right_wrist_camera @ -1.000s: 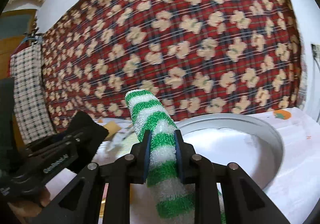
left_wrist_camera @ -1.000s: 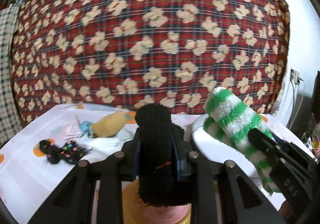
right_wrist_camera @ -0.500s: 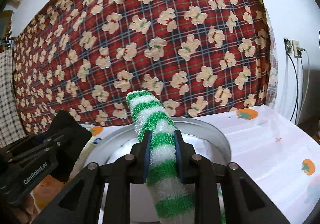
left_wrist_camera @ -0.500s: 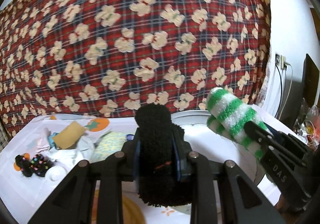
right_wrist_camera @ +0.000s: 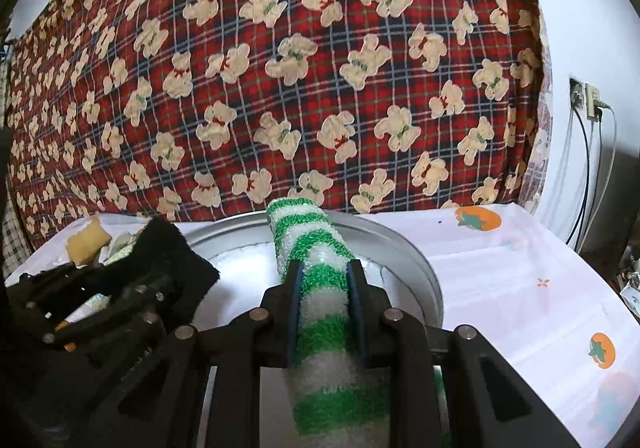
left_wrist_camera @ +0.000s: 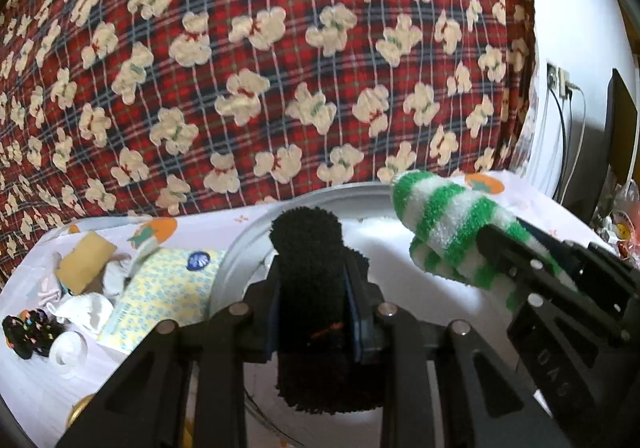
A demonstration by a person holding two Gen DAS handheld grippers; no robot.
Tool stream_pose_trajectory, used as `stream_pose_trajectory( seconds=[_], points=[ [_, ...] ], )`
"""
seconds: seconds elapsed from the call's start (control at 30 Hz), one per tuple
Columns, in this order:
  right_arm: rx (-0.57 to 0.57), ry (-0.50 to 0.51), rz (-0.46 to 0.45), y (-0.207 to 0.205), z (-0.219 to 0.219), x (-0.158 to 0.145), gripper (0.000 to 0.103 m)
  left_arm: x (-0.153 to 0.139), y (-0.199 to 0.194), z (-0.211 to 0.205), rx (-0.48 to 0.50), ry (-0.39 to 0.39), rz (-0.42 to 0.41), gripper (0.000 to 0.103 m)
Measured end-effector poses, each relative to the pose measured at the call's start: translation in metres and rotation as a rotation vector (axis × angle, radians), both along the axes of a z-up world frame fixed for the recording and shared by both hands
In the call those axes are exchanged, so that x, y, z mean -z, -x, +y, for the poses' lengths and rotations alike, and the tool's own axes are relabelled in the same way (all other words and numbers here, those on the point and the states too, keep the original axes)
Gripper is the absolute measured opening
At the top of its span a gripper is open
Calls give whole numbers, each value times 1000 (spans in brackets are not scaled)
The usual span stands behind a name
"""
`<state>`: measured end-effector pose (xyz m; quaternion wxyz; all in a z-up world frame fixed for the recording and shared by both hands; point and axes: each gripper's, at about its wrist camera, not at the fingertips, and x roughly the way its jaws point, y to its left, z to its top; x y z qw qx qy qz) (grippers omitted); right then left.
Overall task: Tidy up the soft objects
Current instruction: 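Carry both socks over the metal tin, right tool and left tool together, then lower the striped sock into the tin and open the right tool while the left releases the black sock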
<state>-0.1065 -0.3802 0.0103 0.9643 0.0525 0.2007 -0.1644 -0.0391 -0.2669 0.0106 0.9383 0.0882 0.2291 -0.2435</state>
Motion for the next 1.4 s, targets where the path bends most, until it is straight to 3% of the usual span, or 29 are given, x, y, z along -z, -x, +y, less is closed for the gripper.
stream_pose_trajectory(
  seconds=[0.2,0.27,0.3,0.33,0.43,0.5,0.6,0.8,1.07,1.4],
  points=[
    [-21,-4,30,-7,3,5,24,16,-9,0,-5,-9,43,26],
    [-33,-5,34,-8,5,5,25,18,-10,0,-9,-18,37,33],
    [-37,-1,34,-8,7,4,30,19,-10,0,-11,-22,34,37],
    [-36,5,34,-8,8,4,45,20,-10,0,-12,-25,34,38],
    [11,33,12,-3,9,1,65,17,-7,6,-39,-6,10,58],
    [24,14,-19,2,4,-2,70,15,-6,12,-65,10,-10,83],
    [43,-18,-44,7,-2,-5,75,10,-7,26,-130,58,-31,97],
    [60,-24,-37,7,-4,-5,75,6,-2,41,-161,108,-54,101],
    [77,-28,-39,10,-6,-3,75,6,11,39,-163,59,-129,102],
    [118,17,-37,13,0,-1,75,3,28,55,-160,68,-184,102]
  ],
)
